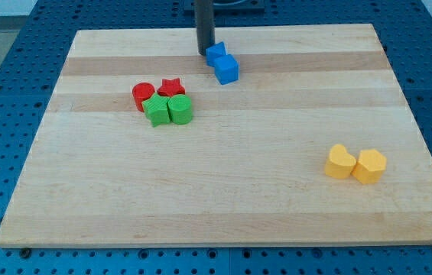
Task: Push the blue triangle into the blue cube
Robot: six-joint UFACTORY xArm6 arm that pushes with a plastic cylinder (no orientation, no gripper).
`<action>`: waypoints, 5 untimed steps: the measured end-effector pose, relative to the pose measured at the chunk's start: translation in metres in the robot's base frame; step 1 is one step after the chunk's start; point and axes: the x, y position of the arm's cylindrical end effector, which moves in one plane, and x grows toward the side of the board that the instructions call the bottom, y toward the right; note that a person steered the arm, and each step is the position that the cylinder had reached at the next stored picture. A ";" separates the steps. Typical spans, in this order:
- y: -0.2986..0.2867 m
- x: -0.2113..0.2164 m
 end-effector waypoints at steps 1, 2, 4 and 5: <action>0.027 0.002; 0.052 0.006; 0.087 0.032; 0.087 0.033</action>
